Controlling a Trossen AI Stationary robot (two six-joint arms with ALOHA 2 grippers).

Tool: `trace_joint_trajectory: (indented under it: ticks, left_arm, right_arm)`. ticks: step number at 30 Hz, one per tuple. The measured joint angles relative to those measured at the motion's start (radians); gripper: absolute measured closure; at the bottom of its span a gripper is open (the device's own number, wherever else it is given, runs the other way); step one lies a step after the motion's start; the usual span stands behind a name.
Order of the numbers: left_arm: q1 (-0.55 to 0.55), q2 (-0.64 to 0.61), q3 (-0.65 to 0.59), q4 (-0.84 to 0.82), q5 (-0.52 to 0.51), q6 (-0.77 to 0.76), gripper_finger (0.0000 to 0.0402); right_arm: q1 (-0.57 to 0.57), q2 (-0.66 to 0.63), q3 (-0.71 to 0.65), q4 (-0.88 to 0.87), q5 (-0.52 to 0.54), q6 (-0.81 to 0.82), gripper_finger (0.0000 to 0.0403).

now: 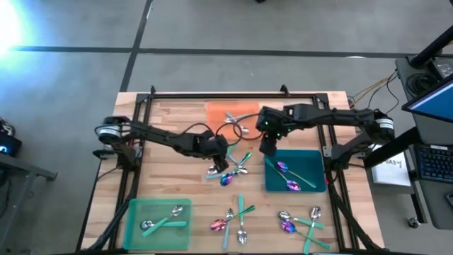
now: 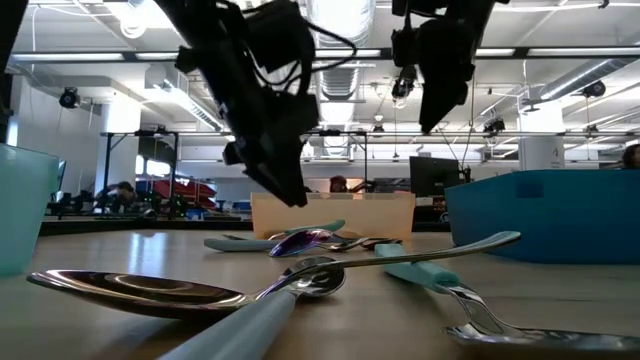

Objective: Sort silverware by color (type)
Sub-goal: Put the green spoon into the green bin

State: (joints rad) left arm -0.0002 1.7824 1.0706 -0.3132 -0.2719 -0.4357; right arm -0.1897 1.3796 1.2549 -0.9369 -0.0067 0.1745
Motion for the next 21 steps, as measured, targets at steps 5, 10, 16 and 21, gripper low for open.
trace_joint_trajectory:
  ticks: [5,10,16,21]
  left_arm:
    - [0.0,0.045,0.0,0.018,-0.001,-0.078,0.0272]
    - [-0.004,0.077,0.0,0.024,-0.001,-0.18,0.0272]
    - [-0.006,0.107,0.0,0.02,-0.007,-0.221,0.0272]
    - [-0.006,0.124,0.0,0.023,-0.012,-0.228,0.0277]
  right_arm:
    - [0.013,-0.001,-0.001,-0.012,0.007,0.001,0.0267]
    - [0.013,0.003,-0.002,-0.017,0.008,-0.001,0.0273]
    - [0.013,0.003,-0.002,-0.018,0.008,-0.011,0.0271]
    - [0.013,0.003,-0.002,-0.018,0.008,-0.018,0.0278]
